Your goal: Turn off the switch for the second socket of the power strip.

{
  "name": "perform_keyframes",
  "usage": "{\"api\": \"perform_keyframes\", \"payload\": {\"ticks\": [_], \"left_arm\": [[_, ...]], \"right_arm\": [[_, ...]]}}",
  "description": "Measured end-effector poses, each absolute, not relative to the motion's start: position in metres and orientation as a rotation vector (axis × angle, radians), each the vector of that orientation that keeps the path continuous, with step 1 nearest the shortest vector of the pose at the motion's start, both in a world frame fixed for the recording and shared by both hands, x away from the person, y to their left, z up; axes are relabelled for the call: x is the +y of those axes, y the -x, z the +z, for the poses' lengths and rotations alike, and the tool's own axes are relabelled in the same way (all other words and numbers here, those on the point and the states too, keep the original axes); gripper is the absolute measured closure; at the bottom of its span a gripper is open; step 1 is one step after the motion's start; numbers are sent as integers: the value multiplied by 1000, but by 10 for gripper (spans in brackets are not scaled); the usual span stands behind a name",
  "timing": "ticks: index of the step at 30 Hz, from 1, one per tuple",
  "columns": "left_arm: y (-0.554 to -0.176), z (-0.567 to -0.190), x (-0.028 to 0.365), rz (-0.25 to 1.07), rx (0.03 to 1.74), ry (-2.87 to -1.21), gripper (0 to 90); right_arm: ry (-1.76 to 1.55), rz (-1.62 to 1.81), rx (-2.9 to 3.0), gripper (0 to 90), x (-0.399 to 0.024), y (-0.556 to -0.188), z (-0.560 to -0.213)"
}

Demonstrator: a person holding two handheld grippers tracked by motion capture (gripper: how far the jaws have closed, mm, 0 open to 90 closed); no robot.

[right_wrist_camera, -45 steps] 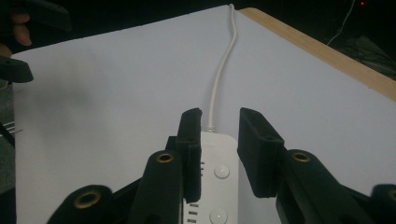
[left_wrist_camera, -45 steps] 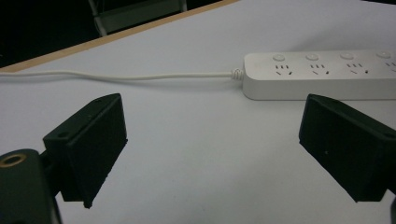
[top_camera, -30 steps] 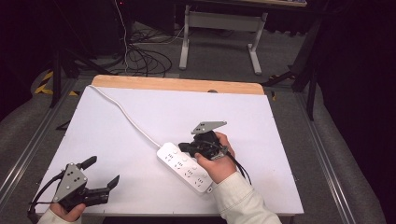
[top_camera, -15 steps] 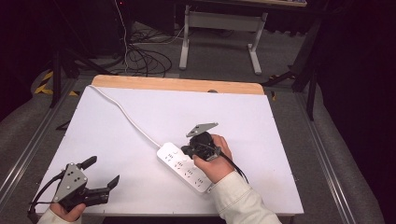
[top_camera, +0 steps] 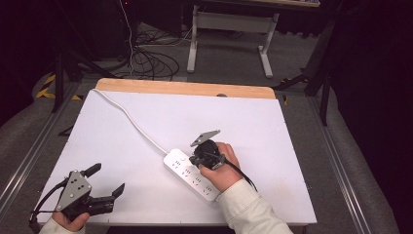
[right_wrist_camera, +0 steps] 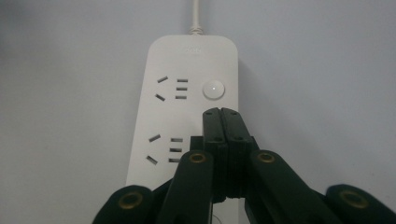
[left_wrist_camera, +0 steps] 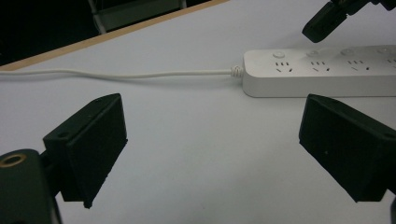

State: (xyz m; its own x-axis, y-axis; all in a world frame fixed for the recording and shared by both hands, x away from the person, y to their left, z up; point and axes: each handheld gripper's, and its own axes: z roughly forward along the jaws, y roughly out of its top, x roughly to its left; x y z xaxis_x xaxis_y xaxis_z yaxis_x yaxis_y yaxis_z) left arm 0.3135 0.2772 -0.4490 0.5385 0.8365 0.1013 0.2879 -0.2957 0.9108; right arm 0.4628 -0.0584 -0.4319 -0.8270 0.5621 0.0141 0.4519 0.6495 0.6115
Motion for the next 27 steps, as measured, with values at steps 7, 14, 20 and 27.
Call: {"api": "perform_keyframes", "payload": {"ticks": [7, 14, 20, 27], "left_arm": [[-314, -449, 276, 731, 927, -1844, 86], [-314, -450, 276, 731, 930, -1843, 86], [-314, -449, 276, 739, 922, -1851, 86], [-314, -450, 275, 740, 928, -1855, 86]], "right_arm": [[-820, 887, 2709, 900, -56, -462, -436], [-808, 864, 2714, 900, -54, -461, -438], [-802, 852, 2717, 900, -53, -461, -440], [-793, 855, 2705, 900, -52, -459, -441]]}}
